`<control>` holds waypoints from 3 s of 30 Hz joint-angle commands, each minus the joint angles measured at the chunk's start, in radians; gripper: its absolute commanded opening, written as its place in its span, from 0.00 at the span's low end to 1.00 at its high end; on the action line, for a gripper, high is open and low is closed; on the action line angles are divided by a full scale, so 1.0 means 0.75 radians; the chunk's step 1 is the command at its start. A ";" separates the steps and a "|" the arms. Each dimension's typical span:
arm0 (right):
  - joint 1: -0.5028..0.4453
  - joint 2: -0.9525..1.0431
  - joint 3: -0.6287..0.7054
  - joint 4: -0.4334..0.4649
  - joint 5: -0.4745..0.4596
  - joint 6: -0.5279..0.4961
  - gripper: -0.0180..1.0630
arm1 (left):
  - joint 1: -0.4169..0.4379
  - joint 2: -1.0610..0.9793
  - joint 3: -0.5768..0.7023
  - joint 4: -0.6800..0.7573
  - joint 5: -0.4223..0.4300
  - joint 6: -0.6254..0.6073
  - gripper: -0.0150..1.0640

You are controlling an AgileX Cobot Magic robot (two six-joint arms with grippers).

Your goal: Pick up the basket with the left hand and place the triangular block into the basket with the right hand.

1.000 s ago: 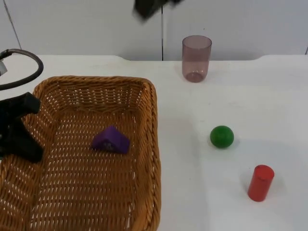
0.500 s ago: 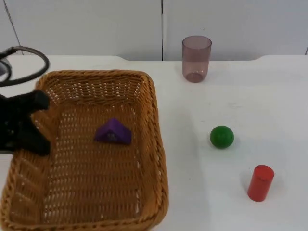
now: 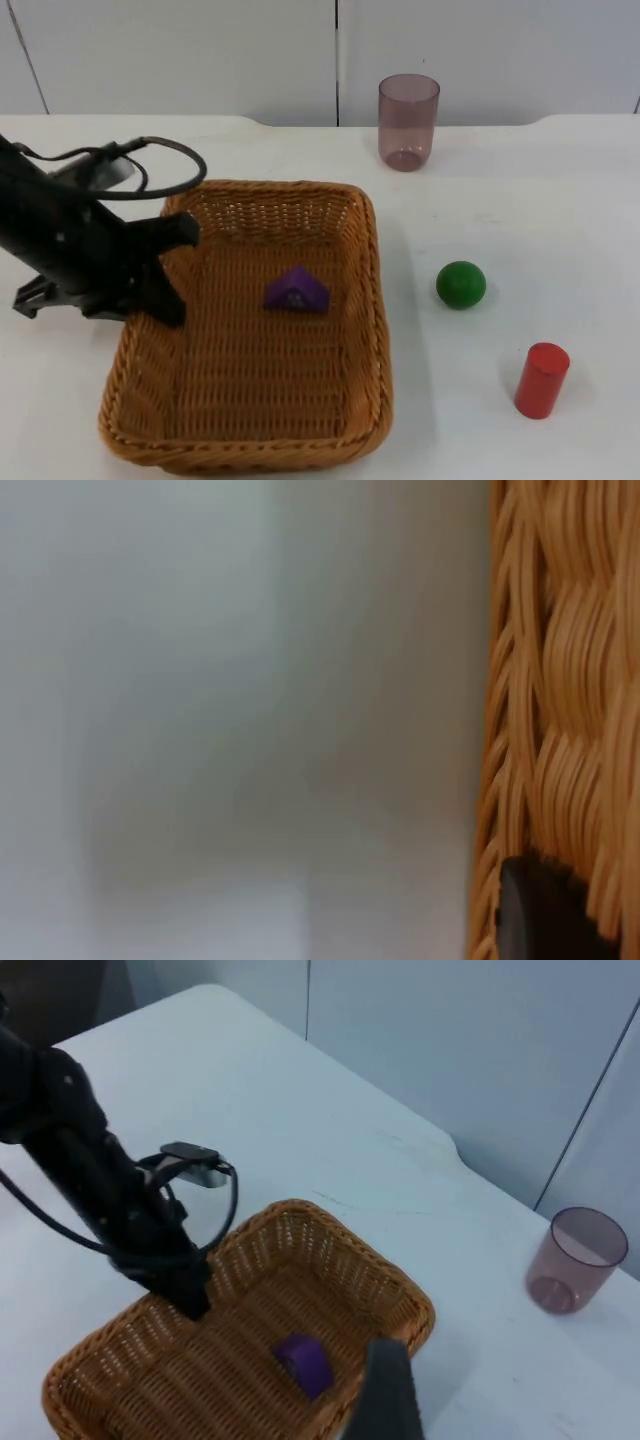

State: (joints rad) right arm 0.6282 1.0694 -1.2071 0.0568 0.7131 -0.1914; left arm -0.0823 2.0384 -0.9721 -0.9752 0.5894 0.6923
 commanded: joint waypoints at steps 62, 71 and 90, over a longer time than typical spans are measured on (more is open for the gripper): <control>-0.006 -1.120 0.791 -0.076 0.143 0.175 0.57 | -0.076 -2.302 0.565 0.586 0.098 -0.344 0.99; -0.006 -1.340 0.809 -0.076 0.411 0.244 0.57 | -0.076 -2.562 0.572 0.775 0.271 -0.566 0.99; -0.006 -1.426 0.923 -0.068 0.490 0.245 0.57 | -0.076 -2.718 0.610 1.266 0.657 -0.931 0.99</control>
State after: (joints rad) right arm 0.6282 0.0043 -0.5177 0.0072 1.0863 -0.0078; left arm -0.1334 0.0047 -0.5209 -0.0605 1.0664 0.0154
